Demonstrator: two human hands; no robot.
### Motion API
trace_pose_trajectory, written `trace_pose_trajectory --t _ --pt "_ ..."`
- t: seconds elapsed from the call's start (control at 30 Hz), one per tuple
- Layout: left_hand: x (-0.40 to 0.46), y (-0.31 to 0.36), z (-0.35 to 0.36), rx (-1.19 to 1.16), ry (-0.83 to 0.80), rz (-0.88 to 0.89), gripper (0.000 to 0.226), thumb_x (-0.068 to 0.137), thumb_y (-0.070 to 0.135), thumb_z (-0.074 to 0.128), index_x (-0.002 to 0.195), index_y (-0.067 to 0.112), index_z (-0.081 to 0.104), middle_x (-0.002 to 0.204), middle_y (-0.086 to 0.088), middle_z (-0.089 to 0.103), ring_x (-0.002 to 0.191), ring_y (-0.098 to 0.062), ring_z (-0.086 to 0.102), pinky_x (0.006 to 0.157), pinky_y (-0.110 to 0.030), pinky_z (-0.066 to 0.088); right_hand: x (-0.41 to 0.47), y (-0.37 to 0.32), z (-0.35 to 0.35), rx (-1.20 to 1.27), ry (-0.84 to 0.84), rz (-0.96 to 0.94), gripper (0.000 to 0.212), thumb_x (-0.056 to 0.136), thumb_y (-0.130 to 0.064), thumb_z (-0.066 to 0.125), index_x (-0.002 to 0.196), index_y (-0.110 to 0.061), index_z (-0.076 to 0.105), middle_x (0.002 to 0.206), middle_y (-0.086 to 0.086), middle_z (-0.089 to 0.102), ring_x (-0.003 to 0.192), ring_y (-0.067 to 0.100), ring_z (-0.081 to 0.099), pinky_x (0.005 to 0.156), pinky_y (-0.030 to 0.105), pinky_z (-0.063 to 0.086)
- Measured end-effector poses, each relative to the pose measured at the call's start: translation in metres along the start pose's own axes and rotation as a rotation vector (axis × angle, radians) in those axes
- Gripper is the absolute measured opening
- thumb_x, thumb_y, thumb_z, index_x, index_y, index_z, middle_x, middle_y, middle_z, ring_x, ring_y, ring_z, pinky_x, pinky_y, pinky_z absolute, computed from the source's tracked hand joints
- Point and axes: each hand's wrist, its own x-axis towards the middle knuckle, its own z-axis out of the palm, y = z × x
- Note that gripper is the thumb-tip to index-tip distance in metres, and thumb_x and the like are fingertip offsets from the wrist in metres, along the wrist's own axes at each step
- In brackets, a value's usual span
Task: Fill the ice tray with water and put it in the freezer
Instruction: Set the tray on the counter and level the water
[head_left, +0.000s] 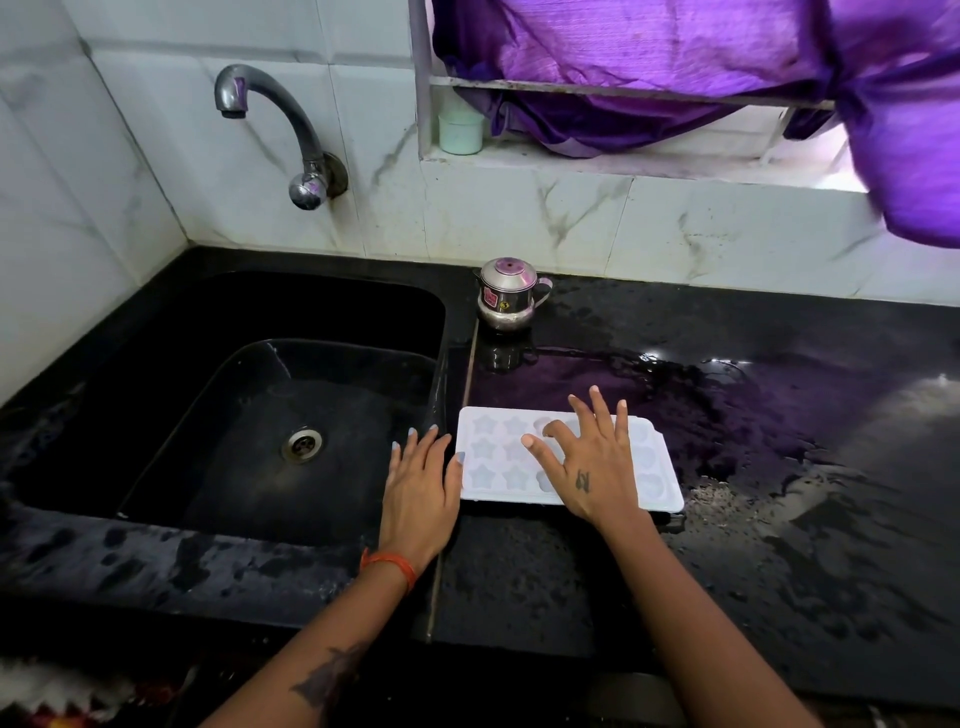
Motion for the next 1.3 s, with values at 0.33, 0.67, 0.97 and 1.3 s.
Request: trace_pose_trajectory --t 0.33,0.67,0.97,1.3 --pt "0.0 0.001 -0.001 0.006 0.002 0.002 0.078 0.084 0.055 0.005 0.137 0.013 0.044 0.15 -0.006 0.035 0.144 -0.02 0.018 0.116 -0.028 -0.002 0.003 0.002 0.003 0.001 -0.047 -0.021 0.082 0.08 -0.076 -0.001 0.117 -0.037 0.06 0.15 0.008 0.034 0.147 0.023 0.001 0.113 0.042 -0.019" --pt "0.0 0.0 0.0 0.011 0.002 0.008 0.077 0.085 0.055 0.005 0.137 0.013 0.044 0.15 -0.005 0.035 0.144 -0.02 0.018 0.117 -0.029 -0.002 0.002 0.002 0.002 0.029 -0.019 -0.031 0.08 0.082 -0.075 0.003 0.111 -0.032 0.064 0.147 0.01 0.039 0.146 0.025 0.007 0.114 0.042 -0.016" --pt "0.0 0.0 0.0 -0.011 0.016 0.014 0.075 0.086 0.054 0.008 0.136 0.013 0.045 0.15 -0.005 0.036 0.144 -0.02 0.018 0.118 -0.03 0.0 0.017 -0.004 -0.019 0.153 0.116 0.001 0.065 0.085 -0.068 0.02 0.111 -0.026 0.063 0.143 0.01 0.045 0.145 0.025 0.013 0.117 0.043 -0.007" --pt "0.001 0.0 0.0 -0.004 0.008 0.014 0.077 0.086 0.055 0.005 0.137 0.014 0.044 0.15 -0.004 0.035 0.144 -0.019 0.017 0.119 -0.031 0.001 0.025 -0.025 -0.011 0.136 0.06 -0.047 0.068 0.085 -0.069 0.014 0.106 -0.029 0.065 0.146 0.009 0.042 0.146 0.023 0.011 0.114 0.037 -0.015"
